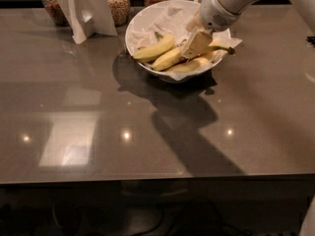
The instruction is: Pick banana from white bowl
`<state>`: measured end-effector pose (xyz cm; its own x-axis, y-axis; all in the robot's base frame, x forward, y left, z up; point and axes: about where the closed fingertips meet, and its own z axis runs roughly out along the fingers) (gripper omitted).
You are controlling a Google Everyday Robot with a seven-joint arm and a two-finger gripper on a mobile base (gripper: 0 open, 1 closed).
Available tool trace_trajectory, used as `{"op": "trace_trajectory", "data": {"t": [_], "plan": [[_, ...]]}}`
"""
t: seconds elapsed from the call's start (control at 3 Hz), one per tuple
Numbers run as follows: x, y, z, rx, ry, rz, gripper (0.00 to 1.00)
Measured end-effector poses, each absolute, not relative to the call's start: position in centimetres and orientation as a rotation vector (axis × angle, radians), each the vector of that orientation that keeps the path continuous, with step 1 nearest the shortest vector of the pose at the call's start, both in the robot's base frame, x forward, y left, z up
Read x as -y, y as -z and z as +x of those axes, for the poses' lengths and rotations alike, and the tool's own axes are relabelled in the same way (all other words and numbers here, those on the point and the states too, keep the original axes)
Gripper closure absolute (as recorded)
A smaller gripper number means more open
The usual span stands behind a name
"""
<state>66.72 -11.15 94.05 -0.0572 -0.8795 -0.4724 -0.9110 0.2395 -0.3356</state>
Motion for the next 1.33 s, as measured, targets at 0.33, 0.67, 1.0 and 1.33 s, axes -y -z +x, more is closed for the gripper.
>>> {"op": "trace_trajectory", "data": {"t": [0.33,0.67,1.0,1.33], "plan": [[11.6,-93.5,67.1,-1.943,-0.068,-1.634,0.45],[12.4,-93.1,67.1,-1.963,-0.06,-1.631,0.43],[13.5,-92.7,67.5,-1.989,-0.047,-1.621,0.44],[14.3,-92.1,68.1,-2.015,-0.05,-1.606,0.43]]}}
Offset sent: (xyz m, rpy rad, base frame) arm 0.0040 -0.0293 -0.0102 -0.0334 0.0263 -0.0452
